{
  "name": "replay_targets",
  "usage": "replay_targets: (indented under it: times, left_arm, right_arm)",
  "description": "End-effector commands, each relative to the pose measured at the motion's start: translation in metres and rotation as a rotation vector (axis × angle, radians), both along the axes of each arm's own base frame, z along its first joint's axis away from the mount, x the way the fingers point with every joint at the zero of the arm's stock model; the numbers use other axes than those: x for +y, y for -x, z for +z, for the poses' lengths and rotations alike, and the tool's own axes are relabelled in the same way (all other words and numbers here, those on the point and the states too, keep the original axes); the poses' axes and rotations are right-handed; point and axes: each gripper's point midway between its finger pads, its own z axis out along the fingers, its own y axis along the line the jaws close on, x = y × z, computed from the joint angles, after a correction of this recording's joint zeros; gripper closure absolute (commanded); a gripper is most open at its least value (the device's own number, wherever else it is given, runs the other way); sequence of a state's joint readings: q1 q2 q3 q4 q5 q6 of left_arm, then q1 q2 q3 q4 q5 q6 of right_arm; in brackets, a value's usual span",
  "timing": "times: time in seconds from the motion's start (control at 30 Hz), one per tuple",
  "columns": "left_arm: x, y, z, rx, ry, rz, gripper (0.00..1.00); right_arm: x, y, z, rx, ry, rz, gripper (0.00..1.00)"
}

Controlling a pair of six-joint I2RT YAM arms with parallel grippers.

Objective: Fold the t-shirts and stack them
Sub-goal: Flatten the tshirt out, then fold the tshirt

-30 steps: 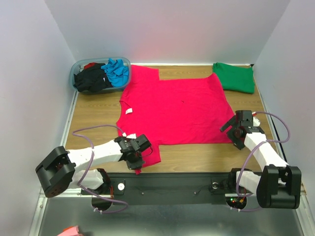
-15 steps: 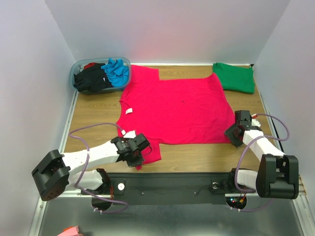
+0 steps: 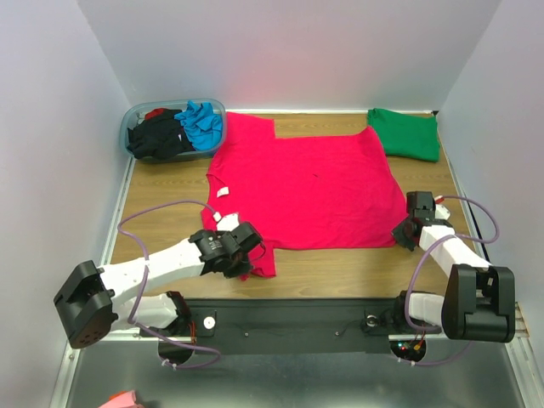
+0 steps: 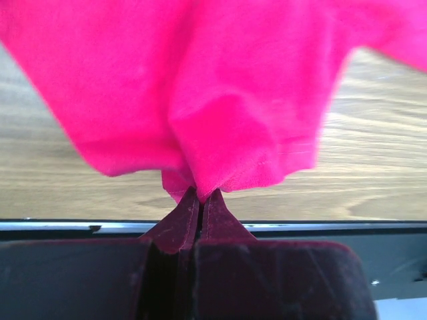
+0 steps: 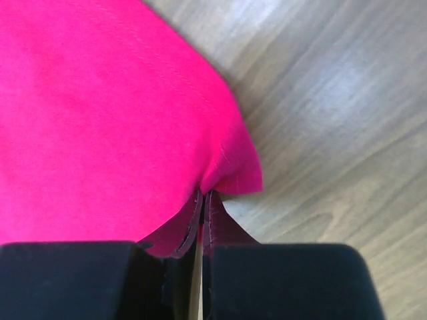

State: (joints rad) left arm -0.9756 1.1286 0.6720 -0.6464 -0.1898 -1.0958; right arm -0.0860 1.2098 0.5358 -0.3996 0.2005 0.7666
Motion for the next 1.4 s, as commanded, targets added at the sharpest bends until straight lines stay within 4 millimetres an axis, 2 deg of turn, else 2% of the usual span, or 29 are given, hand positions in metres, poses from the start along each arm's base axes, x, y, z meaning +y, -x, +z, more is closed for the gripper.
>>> replay_targets:
  times: [0.0, 0.33, 0.47, 0.7, 0.93, 1.1, 1.23, 1.37]
  left_arm:
    - [-0.01, -0.024, 0.024, -0.1, -0.004, -0.016, 1.0]
    - [-0.014, -0.084, 0.062, -0.245, 0.019, -0.002, 1.0]
    - [-0.009, -0.118, 0.077, -0.303, 0.03, 0.03, 1.0]
    - [-0.003, -0.164, 0.094, -0.385, -0.011, 0.035, 1.0]
    - [0.004, -0.212, 0.11, -0.463, -0.079, 0.036, 1.0]
    - [0.014, -0.236, 0.112, -0.498, -0.132, 0.02, 1.0]
    - [0.007, -0.261, 0.112, -0.559, -0.134, -0.059, 1.0]
    - [0.012, -0.281, 0.108, -0.564, -0.172, -0.071, 1.0]
  right_arm:
    - [0.013, -0.034, 0.02, -0.13, -0.053, 0.07, 1.0]
    - [0.018, -0.062, 0.06, -0.233, -0.043, 0.166, 1.0]
    - [0.015, -0.078, 0.067, -0.238, -0.034, 0.166, 1.0]
    - [0.008, -0.109, 0.085, -0.264, -0.009, 0.153, 0.99]
    - [0.006, -0.135, 0.087, -0.256, -0.011, 0.158, 1.0]
    - [0.001, -0.148, 0.091, -0.261, 0.011, 0.15, 1.0]
    - [-0.004, -0.159, 0.095, -0.266, 0.033, 0.142, 1.0]
    - [-0.007, -0.163, 0.091, -0.252, 0.047, 0.139, 1.0]
